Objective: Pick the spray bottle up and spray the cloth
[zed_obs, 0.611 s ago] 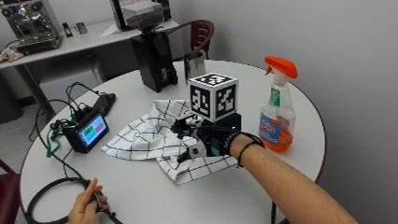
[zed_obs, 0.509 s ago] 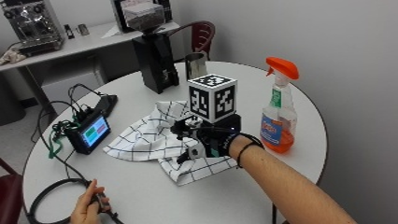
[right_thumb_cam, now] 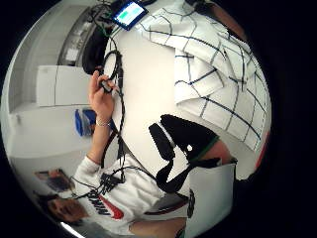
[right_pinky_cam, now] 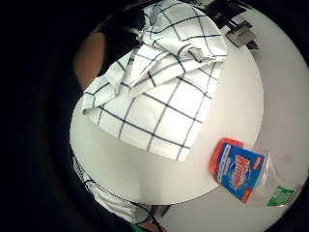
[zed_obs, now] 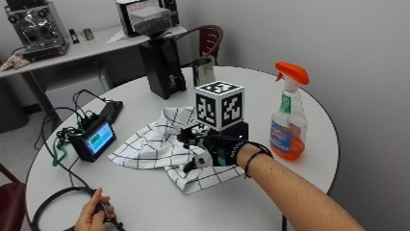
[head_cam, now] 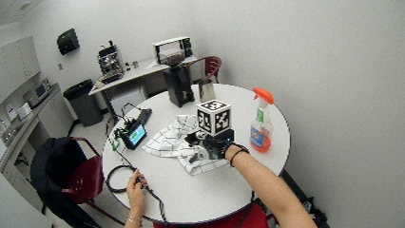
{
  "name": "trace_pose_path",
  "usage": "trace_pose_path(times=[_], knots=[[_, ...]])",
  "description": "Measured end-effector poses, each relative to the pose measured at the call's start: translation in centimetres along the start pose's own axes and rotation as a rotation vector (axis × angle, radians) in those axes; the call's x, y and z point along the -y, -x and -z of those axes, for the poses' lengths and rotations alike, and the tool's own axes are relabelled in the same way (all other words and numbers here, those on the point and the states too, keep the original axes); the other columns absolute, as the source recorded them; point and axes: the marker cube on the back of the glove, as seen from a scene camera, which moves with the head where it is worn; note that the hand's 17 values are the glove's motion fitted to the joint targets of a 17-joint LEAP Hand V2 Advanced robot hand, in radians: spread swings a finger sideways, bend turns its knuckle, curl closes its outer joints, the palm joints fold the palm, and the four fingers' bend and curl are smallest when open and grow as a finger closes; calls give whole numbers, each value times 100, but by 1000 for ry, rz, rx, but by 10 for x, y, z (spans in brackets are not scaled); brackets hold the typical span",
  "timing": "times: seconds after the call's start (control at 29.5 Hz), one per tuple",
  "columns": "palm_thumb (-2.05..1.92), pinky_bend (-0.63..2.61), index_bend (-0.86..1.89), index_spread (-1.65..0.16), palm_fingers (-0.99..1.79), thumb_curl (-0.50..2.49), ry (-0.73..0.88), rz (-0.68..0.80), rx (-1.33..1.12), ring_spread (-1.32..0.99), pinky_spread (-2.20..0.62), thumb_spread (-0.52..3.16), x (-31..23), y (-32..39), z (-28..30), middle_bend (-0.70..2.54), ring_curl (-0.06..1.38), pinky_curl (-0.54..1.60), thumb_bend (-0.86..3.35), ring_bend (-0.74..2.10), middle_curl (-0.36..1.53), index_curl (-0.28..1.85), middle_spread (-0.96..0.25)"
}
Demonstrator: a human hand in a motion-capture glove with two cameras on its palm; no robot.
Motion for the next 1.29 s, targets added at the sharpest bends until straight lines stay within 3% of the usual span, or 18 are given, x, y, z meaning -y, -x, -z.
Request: trace_pose_path(times=[0.31,0.61,0.98,1.12,1.29], knots=[[50,27,14,-39,51,20,-28,29,-23,3,24,102,-18,0,-9,32,22,25,9,30,27,23,-4],[54,28,12,-39,55,23,-133,68,-35,1,23,106,-86,-7,-13,32,25,28,5,33,30,22,-5],[58,27,12,-37,73,26,-460,-9,83,-5,19,108,-183,-70,6,31,31,30,0,44,33,23,-7],[59,26,12,-36,80,27,-639,-63,168,-6,16,108,-196,-109,20,32,32,31,-1,45,34,23,-7],[59,25,12,-34,88,27,-739,-195,319,-7,13,107,-195,-146,27,33,33,31,-2,46,36,24,-7]])
